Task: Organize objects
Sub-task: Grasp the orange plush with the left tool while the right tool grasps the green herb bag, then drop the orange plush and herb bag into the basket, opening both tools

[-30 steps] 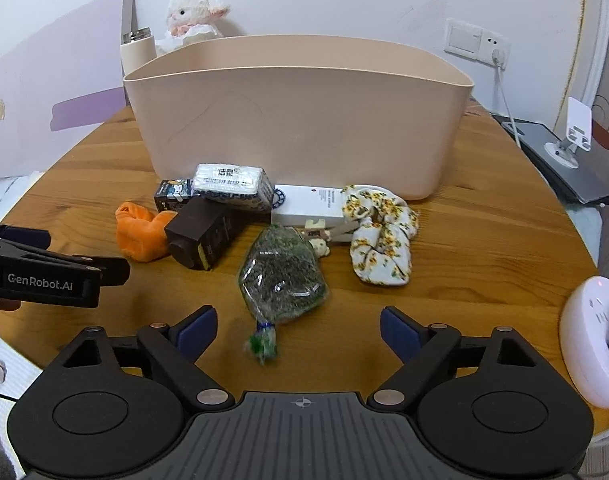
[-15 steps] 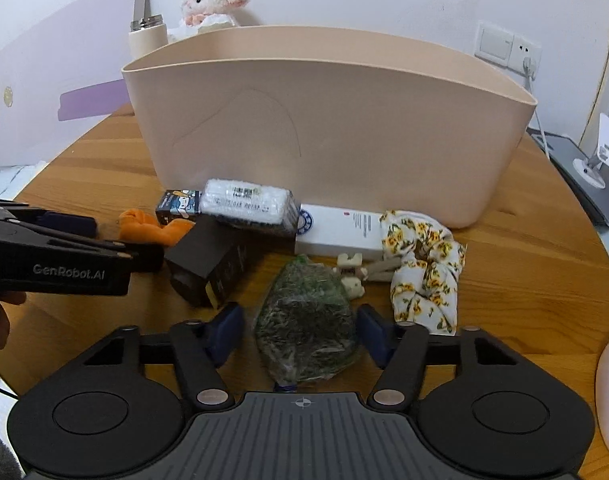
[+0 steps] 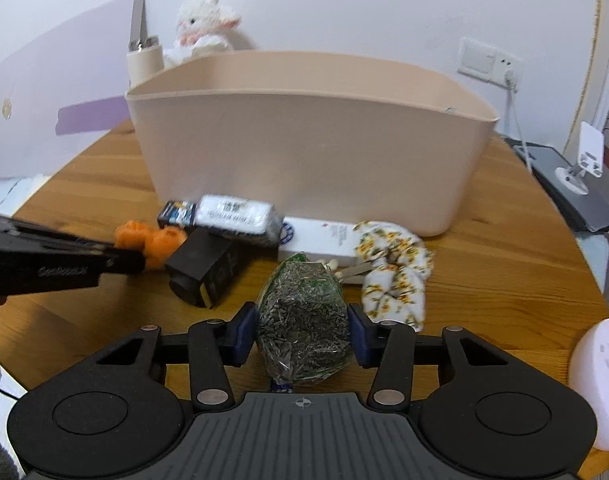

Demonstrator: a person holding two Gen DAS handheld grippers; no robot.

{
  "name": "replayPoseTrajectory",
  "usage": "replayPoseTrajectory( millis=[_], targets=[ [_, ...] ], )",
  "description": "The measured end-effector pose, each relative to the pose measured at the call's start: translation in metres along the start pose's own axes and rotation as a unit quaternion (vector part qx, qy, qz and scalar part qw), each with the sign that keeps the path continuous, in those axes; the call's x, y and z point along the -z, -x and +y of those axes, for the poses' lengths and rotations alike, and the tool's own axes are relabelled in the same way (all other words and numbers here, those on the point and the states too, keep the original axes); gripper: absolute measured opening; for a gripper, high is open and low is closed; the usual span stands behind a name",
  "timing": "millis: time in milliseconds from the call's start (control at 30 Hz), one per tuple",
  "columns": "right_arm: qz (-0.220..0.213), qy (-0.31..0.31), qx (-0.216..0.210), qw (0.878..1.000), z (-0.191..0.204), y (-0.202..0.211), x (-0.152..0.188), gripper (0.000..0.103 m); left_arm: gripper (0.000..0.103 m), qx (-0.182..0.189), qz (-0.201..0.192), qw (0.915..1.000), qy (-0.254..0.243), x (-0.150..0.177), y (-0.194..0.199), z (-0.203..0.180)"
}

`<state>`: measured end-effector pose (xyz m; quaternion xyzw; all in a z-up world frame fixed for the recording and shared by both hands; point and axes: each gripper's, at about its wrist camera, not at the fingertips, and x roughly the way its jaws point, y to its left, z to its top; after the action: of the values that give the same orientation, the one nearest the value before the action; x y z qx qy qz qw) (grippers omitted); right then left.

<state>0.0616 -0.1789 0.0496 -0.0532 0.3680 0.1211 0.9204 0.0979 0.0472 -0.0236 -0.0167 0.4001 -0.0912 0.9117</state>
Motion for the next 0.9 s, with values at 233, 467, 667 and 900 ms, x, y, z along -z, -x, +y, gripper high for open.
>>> replayPoseTrajectory(
  millis=[233,467,667,900],
  targets=[
    [-0.052,-0.001,0.016,0.999,-0.012,0.026,-0.022,0.044,0.008,-0.001,-0.045,0.999,0.006,-0.005,0.044,0.0],
    [-0.121,0.003,0.034,0.992,-0.023,0.045,-0.056,0.044,0.008,-0.008,-0.113,0.9935,0.004,-0.029,0.085,-0.007],
    [-0.165,0.001,0.038,0.986,-0.029,0.044,-0.091,0.044,0.008,-0.023,-0.154,0.9878,-0.003,-0.07,0.088,-0.02],
    [-0.157,-0.005,0.046,0.987,-0.038,0.011,-0.124,0.044,0.008,-0.048,-0.144,0.9883,-0.013,-0.122,0.041,-0.041]
  ],
)
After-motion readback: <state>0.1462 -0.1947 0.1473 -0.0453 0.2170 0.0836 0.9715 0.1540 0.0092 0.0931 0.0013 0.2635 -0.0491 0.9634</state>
